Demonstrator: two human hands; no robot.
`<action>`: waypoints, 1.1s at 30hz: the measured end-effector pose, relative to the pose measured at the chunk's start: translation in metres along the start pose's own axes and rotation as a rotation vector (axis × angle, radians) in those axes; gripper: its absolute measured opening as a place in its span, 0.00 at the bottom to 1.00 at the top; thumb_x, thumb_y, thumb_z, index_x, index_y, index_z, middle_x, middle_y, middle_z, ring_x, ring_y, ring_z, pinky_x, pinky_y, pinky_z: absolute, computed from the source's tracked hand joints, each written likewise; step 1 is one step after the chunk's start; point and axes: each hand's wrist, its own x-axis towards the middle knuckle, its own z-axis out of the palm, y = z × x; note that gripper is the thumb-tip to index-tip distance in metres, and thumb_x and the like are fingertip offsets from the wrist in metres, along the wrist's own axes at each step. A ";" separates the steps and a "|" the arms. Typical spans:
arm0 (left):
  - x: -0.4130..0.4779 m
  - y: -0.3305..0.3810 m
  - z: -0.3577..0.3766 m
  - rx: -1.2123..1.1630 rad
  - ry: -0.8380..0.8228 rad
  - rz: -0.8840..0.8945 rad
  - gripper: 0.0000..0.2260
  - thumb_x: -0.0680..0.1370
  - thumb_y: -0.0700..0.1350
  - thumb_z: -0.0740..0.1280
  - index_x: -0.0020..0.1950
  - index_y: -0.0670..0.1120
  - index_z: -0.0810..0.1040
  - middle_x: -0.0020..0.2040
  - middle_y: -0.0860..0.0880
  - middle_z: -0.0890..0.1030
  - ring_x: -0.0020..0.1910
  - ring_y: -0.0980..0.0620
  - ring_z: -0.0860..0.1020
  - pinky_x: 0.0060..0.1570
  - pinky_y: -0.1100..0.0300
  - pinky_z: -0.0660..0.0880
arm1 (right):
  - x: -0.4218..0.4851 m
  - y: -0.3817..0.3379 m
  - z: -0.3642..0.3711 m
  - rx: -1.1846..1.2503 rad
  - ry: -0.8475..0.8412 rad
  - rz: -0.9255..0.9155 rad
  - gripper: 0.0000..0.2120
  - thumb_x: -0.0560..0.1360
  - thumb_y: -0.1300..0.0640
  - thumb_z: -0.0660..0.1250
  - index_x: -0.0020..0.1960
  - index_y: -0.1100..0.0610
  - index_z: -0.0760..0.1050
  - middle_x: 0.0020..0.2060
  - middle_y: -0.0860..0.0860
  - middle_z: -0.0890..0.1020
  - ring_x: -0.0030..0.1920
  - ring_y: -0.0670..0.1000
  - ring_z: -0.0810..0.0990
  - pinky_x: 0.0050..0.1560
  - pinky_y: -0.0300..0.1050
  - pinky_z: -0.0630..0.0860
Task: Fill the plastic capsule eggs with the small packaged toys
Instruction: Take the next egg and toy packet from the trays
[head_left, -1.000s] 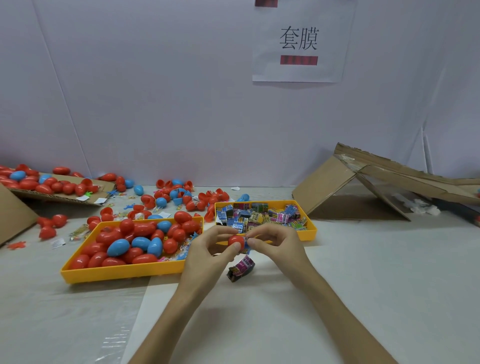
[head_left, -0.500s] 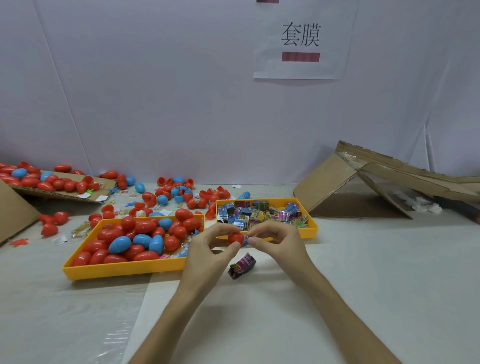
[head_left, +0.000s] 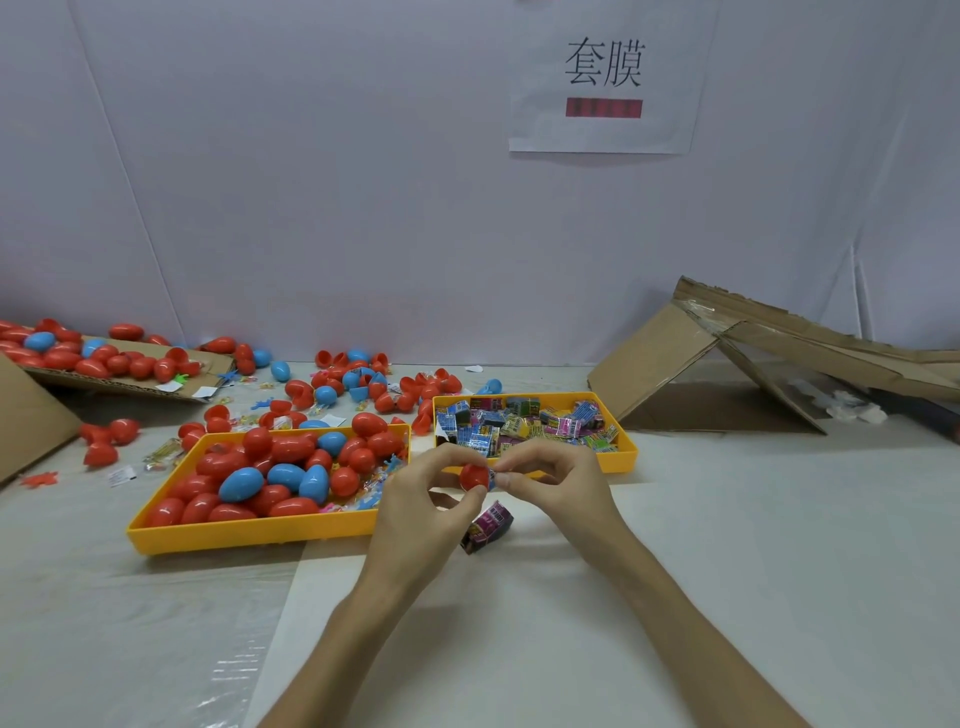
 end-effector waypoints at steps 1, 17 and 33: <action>0.000 0.000 0.000 0.003 0.000 0.001 0.13 0.76 0.38 0.74 0.48 0.58 0.81 0.47 0.66 0.82 0.46 0.62 0.82 0.40 0.68 0.79 | 0.000 0.000 0.000 0.004 0.000 0.001 0.08 0.72 0.66 0.76 0.43 0.54 0.85 0.41 0.52 0.86 0.44 0.52 0.85 0.46 0.42 0.81; 0.002 -0.001 -0.003 -0.079 0.074 -0.091 0.10 0.76 0.39 0.74 0.51 0.53 0.84 0.44 0.62 0.84 0.45 0.63 0.82 0.40 0.70 0.77 | 0.001 -0.001 -0.002 0.057 0.048 0.028 0.07 0.73 0.65 0.76 0.43 0.54 0.85 0.40 0.49 0.86 0.40 0.44 0.84 0.40 0.35 0.77; 0.000 0.002 -0.002 -0.036 0.024 -0.046 0.14 0.76 0.39 0.74 0.50 0.60 0.83 0.46 0.64 0.83 0.46 0.60 0.82 0.42 0.62 0.81 | 0.001 -0.001 0.001 0.032 -0.003 0.030 0.11 0.73 0.64 0.76 0.42 0.48 0.86 0.41 0.50 0.86 0.44 0.48 0.85 0.44 0.39 0.80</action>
